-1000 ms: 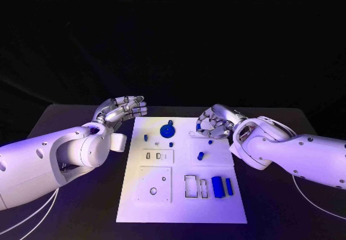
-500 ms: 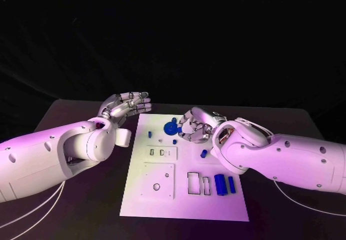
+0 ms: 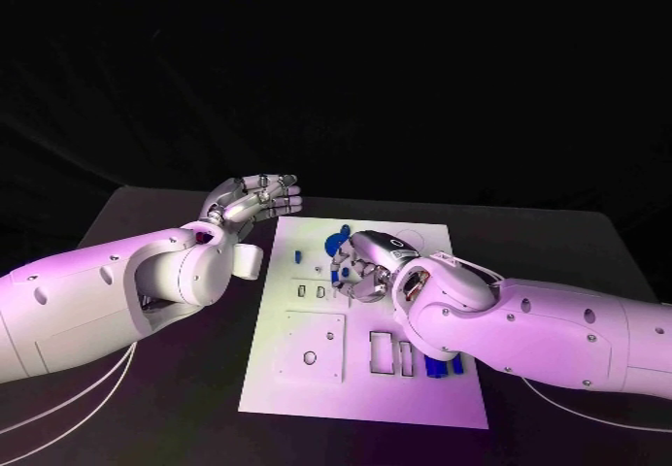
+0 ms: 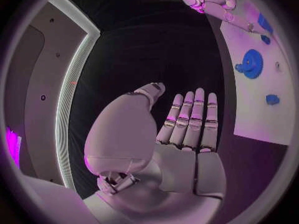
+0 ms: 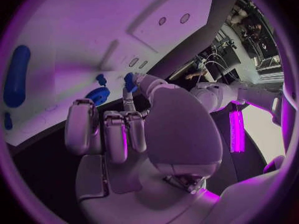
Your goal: Assemble the parts on the task board
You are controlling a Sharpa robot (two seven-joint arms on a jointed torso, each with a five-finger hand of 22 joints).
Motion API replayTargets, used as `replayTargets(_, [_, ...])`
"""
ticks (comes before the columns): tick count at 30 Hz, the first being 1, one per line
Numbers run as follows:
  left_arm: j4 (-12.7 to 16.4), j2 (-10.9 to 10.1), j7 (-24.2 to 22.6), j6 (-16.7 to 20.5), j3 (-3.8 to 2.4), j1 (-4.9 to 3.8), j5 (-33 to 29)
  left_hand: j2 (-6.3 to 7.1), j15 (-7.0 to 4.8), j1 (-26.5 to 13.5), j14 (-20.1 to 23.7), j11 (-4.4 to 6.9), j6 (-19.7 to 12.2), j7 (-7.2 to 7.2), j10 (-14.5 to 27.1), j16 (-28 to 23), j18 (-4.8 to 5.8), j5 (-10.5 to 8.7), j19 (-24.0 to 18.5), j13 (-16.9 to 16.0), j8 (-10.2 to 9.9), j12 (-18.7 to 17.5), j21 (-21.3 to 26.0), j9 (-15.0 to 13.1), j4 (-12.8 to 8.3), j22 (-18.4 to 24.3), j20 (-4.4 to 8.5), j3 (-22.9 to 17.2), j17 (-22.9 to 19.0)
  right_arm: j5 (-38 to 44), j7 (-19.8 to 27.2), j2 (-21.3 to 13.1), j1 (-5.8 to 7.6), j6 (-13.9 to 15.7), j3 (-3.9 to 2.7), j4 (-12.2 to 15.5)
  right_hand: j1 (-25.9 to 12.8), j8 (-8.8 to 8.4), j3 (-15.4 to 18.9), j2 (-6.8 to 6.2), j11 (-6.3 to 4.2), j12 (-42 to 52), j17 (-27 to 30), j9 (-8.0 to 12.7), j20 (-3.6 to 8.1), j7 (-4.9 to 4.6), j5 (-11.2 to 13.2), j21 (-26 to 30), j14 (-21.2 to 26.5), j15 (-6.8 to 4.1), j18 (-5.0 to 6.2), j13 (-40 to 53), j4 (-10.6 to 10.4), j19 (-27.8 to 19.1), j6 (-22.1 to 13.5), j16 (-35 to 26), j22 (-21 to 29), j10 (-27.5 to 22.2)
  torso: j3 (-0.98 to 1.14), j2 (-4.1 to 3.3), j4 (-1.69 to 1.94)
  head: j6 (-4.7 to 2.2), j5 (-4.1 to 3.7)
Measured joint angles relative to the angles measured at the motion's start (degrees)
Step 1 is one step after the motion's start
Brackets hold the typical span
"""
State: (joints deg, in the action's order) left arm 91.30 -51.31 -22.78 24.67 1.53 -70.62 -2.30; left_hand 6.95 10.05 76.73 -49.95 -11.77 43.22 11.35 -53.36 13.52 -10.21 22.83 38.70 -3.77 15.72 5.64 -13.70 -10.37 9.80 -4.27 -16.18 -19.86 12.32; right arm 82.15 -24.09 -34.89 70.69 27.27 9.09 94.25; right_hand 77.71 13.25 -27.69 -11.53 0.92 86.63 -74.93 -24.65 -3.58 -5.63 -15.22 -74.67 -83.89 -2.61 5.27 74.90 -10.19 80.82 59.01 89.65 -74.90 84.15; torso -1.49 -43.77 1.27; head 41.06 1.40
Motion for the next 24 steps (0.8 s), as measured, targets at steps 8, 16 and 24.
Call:
replayTargets(8, [-0.1,0.0,0.1,-0.1,0.02,0.01,0.0,0.0,0.0,0.0,0.0,0.0,0.0,0.0,0.0,0.0,0.0,0.0,0.0,0.0,0.0,0.0,0.0,0.0,0.0,0.0,0.0,0.0,0.0,1.8,-0.5,1.2,-1.11,-0.6,0.1,-0.6,-0.4,0.93,0.0,-0.25,0.0,0.0,0.0,0.0,0.0,0.09,0.0,0.0,0.1,-0.07,0.0,0.0,0.0,0.0,-0.1,0.0,0.0,0.0,0.04,-0.06,-0.15,0.19,0.27])
replayTargets(16, [0.0,-0.1,0.2,-0.1,0.03,0.01,0.0,0.0,0.0,0.0,0.0,0.0,0.0,0.0,0.0,0.0,0.0,-0.24,-0.2,0.0,0.0,0.0,0.0,0.0,-0.2,0.0,-0.21,-0.2,0.0,3.0,-1.0,2.0,-1.7,-1.4,0.21,-1.4,-1.2,0.94,-0.2,-0.5,0.0,0.0,0.0,0.0,0.0,0.11,0.2,0.3,0.1,-0.07,0.0,0.0,-0.2,0.0,-0.1,0.0,0.0,0.0,0.07,-0.08,-0.15,0.48,0.46])
replayTargets(24, [0.0,-0.2,0.3,-0.2,0.03,0.01,0.0,0.0,0.0,0.0,0.0,0.0,0.0,0.0,0.0,0.0,0.0,-0.24,-0.2,0.0,0.0,0.0,0.0,0.0,-0.2,0.0,-0.21,-0.2,0.0,3.8,-1.4,2.3,-1.92,-1.7,0.25,-1.9,-1.8,0.94,-0.2,-0.74,0.0,0.0,0.0,-1.0,-0.01,0.14,0.9,0.3,0.1,-0.07,0.0,0.0,-0.2,0.0,-0.1,0.0,0.0,0.0,0.1,-0.08,-0.14,0.64,0.57])
